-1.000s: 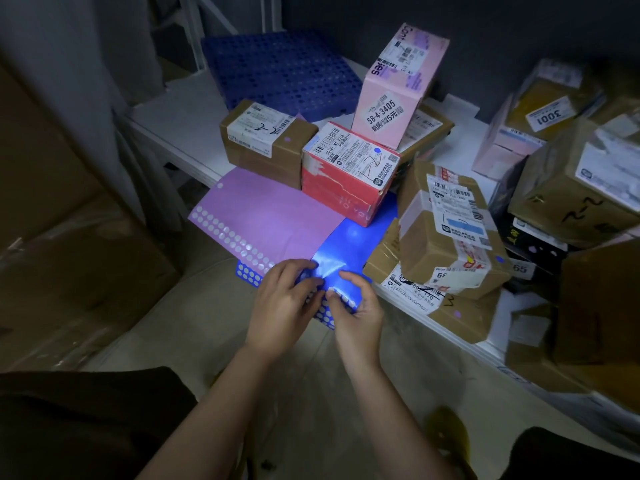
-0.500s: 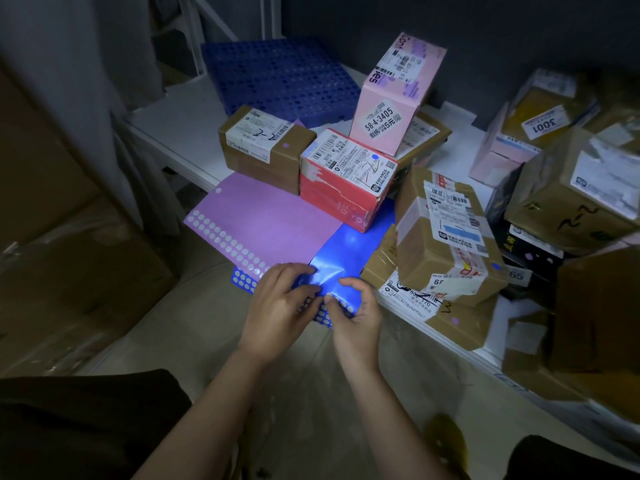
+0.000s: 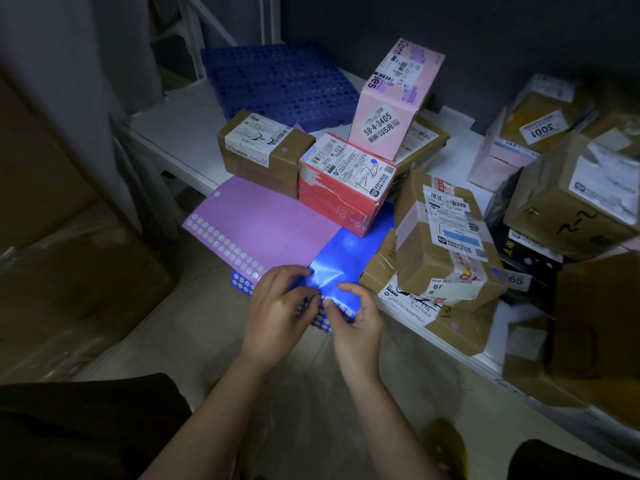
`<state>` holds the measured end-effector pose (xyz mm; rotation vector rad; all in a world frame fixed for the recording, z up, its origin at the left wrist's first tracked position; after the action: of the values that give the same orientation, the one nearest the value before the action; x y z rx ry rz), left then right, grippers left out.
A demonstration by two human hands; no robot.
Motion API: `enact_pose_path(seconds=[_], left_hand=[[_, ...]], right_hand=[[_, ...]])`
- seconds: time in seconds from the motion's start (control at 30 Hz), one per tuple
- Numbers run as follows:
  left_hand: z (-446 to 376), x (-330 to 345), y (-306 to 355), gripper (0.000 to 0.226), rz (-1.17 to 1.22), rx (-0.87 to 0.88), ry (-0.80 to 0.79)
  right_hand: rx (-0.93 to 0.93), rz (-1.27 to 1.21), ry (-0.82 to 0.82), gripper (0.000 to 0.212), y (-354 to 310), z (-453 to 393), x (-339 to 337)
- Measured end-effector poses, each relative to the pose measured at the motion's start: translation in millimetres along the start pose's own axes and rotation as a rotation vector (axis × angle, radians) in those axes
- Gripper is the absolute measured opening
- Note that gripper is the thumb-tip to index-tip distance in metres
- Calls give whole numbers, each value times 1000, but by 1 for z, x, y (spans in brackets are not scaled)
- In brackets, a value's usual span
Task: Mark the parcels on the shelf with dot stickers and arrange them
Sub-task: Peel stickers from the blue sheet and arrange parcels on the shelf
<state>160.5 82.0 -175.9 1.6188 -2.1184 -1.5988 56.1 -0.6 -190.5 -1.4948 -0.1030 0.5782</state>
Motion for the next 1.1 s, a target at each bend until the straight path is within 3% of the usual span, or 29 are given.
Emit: enact_pose_path(seconds=[0.27, 0.4, 0.57, 0.83, 1.1], left_hand=[[2, -4, 6, 17, -25, 31, 67], [1, -12, 24, 15, -61, 130, 99], [-2, -17, 72, 10, -76, 313, 102], [-8, -7, 163, 9, -5, 586, 95], [-15, 44, 260, 13, 58, 723, -32]], right_hand=[[-38, 182, -22, 30, 9, 9, -8], [-263, 371, 110, 22, -6, 22, -31], [-268, 235, 114, 3, -40, 32, -56], [-106, -104, 127, 20, -88, 59, -132], [-97, -117, 404, 19, -100, 78, -253]])
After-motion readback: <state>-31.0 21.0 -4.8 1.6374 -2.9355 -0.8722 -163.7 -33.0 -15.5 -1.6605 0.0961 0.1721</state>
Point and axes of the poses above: each hand's wrist, its own z-axis away from the middle knuckle, its own x-axis out of the palm, y = z × x, the point moved 4 cm from there along -z, towards the middle knuckle, and after that the axes turned 15 degrees about z, right-handed, at the moved point
